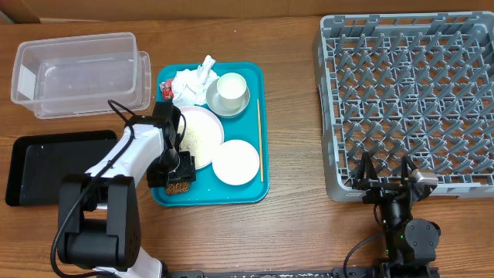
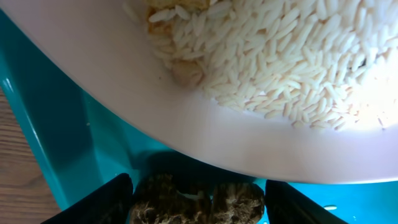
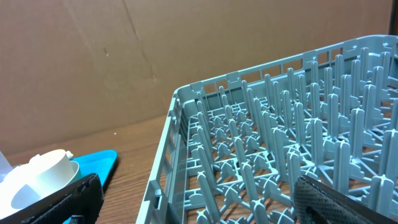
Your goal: Sort waste into correct bins and load items into the dishwasher
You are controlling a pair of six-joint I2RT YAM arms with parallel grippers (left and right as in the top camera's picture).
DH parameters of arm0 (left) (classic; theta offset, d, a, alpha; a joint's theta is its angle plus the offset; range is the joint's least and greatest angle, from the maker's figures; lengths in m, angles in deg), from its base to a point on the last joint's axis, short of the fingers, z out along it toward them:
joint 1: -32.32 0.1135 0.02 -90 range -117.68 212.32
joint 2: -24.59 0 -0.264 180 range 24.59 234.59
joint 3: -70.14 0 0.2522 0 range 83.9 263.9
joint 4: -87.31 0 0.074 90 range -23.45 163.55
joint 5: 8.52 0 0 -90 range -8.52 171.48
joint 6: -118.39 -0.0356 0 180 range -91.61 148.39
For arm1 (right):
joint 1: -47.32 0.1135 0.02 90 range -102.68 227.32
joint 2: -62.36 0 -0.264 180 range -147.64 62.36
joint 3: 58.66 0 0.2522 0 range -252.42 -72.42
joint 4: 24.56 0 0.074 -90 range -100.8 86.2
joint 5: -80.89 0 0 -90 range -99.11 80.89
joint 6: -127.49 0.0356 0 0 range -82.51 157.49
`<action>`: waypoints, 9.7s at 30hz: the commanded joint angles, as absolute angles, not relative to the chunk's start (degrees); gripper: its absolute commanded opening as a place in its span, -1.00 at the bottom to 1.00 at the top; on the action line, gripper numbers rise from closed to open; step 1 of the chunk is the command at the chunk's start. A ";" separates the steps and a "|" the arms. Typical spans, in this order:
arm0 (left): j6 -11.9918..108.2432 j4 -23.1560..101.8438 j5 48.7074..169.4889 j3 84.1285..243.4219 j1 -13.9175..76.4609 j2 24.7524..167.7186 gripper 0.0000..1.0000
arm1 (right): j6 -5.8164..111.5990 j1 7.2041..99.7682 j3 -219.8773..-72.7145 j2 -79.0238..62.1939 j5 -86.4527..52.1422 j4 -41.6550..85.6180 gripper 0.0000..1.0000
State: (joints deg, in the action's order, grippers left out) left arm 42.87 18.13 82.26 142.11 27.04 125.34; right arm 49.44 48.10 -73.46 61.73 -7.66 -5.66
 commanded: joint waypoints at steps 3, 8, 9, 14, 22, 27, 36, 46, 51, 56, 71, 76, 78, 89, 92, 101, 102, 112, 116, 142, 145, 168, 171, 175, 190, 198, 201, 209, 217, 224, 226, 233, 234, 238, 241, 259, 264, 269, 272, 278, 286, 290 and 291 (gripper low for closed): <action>43.42 17.91 81.93 141.70 27.02 125.73 0.25 | 49.07 47.90 -72.87 62.19 -7.92 -6.09 1.00; 43.42 17.80 81.95 142.11 27.11 125.73 0.25 | 49.04 47.88 -72.87 62.19 -7.94 -6.09 0.99; 43.44 17.59 81.95 142.29 27.11 125.73 0.25 | 49.07 47.88 -72.87 62.19 -7.94 -6.09 1.00; 43.44 13.00 82.15 145.94 27.11 125.73 0.21 | 49.04 47.88 -72.87 62.19 -7.94 -6.09 1.00; 43.66 6.20 82.10 157.17 27.52 125.73 0.32 | 49.04 47.90 -72.87 62.19 -7.92 -6.09 1.00; 43.68 5.74 82.13 163.78 30.50 125.73 0.37 | 49.07 47.88 -72.87 62.19 -7.92 -6.09 1.00; 42.74 4.34 87.70 166.42 38.91 125.73 0.44 | 49.04 47.90 -72.87 62.19 -7.92 -6.09 1.00; 38.85 0.21 90.96 160.47 33.88 125.73 0.73 | 49.07 47.90 -72.87 62.19 -7.92 -6.09 1.00; 39.94 5.30 90.96 152.02 31.17 125.73 0.75 | 49.04 47.90 -72.87 62.19 -7.92 -6.09 1.00; 40.22 10.31 91.09 146.95 30.74 125.73 0.83 | 49.07 47.90 -72.87 62.19 -7.94 -6.09 1.00; 44.11 16.51 84.86 141.20 25.42 125.73 0.80 | 49.07 47.88 -72.87 62.19 -7.92 -6.09 1.00; 47.74 17.78 80.07 141.18 23.85 125.73 0.60 | 49.04 47.88 -72.87 62.19 -7.94 -6.09 1.00; 48.62 17.87 77.91 140.96 23.87 125.73 0.55 | 49.04 47.90 -72.87 62.19 -7.92 -6.09 1.00; 50.30 19.88 77.89 139.01 23.87 125.73 0.29 | 49.04 47.88 -72.87 62.19 -7.94 -6.09 1.00; 50.30 19.86 77.89 139.01 23.87 125.73 0.12 | 49.07 47.90 -72.87 62.19 -7.92 -6.09 1.00; 50.30 18.90 77.89 139.93 23.94 125.73 -0.21 | 49.04 47.88 -72.87 62.19 -7.92 -6.09 1.00; 50.30 18.50 77.89 140.26 23.96 125.73 -0.21 | 49.07 47.90 -72.87 62.19 -7.94 -6.09 1.00; 50.28 11.05 77.84 148.30 24.09 125.73 -0.35 | 49.04 47.90 -72.87 62.19 -7.92 -6.09 1.00; 50.28 9.21 74.96 152.85 24.97 125.73 -0.24 | 49.07 47.90 -72.87 62.19 -7.92 -6.09 1.00; 56.92 13.32 75.96 162.81 65.18 125.73 0.40 | 49.04 47.90 -72.87 62.19 -7.94 -6.09 1.00; 56.92 13.21 79.79 162.81 66.95 125.73 1.00 | 49.04 47.90 -72.87 62.19 -7.92 -6.09 1.00; 36.71 25.48 109.91 162.81 41.93 125.73 0.74 | 49.07 47.88 -72.87 62.19 -7.92 -6.09 1.00; 38.30 31.40 104.46 162.84 36.90 125.73 0.65 | 49.04 47.90 -72.87 62.19 -7.92 -6.09 1.00; 43.46 37.54 95.44 162.86 32.18 125.73 1.00 | 49.04 47.88 -72.87 62.19 -7.94 -6.09 1.00; 42.98 51.79 87.26 162.84 29.51 127.87 1.00 | 49.07 47.88 -72.87 62.19 -7.92 -6.09 1.00; 32.47 52.64 82.39 166.35 29.14 136.20 1.00 | 49.04 47.90 -72.87 62.19 -7.94 -6.09 1.00; 28.82 53.47 82.10 167.47 29.12 138.02 1.00 | 49.07 47.88 -72.87 62.19 -7.92 -6.09 1.00; 26.19 57.41 81.73 167.49 29.12 142.50 1.00 | 49.04 47.90 -72.87 62.19 -7.92 -6.09 1.00; 26.26 58.41 85.08 167.49 28.86 144.94 0.68 | 49.07 47.90 -72.87 62.19 -7.92 -6.09 1.00; 26.21 57.58 87.22 167.47 28.88 146.10 0.61 | 49.04 47.90 -72.87 62.19 -7.92 -6.09 1.00; 26.21 57.58 87.02 167.51 28.86 145.97 0.29 | 49.07 47.90 -72.87 62.19 -7.94 -6.09 1.00; 26.70 57.26 86.85 169.33 28.86 144.27 -0.83 | 49.04 47.90 -72.87 62.19 -7.94 -6.09 1.00; 27.29 57.28 86.85 169.61 28.86 143.68 -0.92 | 49.04 47.90 -72.87 62.19 -7.92 -6.09 1.00; 28.64 57.34 86.87 170.38 28.88 139.57 -0.92 | 49.07 47.90 -72.87 62.19 -7.92 -6.09 1.00; 28.62 57.39 86.85 170.38 28.88 135.26 -0.92 | 49.07 47.90 -72.87 62.19 -7.92 -6.09 1.00; 33.21 59.05 73.62 170.38 32.44 126.34 -0.92 | 49.04 47.88 -72.87 62.19 -7.92 -6.09 1.00; 37.27 61.78 73.60 170.38 34.56 126.34 -0.92 | 49.04 47.90 -72.87 62.19 -7.92 -6.09 1.00; 37.60 64.12 71.57 170.38 37.80 126.37 -0.92 | 49.04 47.88 -72.87 62.19 -7.92 -6.09 1.00; 37.91 64.16 67.77 170.38 41.18 126.50 -0.92 | 49.04 47.90 -72.87 62.19 -7.92 -6.09 1.00; 42.54 62.59 68.12 170.35 48.24 127.79 0.60 | 49.04 47.90 -72.87 62.19 -7.92 -6.09 1.00; 44.07 60.95 85.91 170.35 50.30 129.47 1.00 | 49.04 47.90 -72.87 62.19 -7.94 -6.09 1.00; 44.11 61.47 104.27 170.38 49.03 129.47 1.00 | 49.07 47.88 -72.87 62.19 -7.92 -6.09 1.00; 44.11 61.47 108.25 170.38 48.57 129.47 1.00 | 49.04 47.90 -72.87 62.19 -7.92 -6.09 1.00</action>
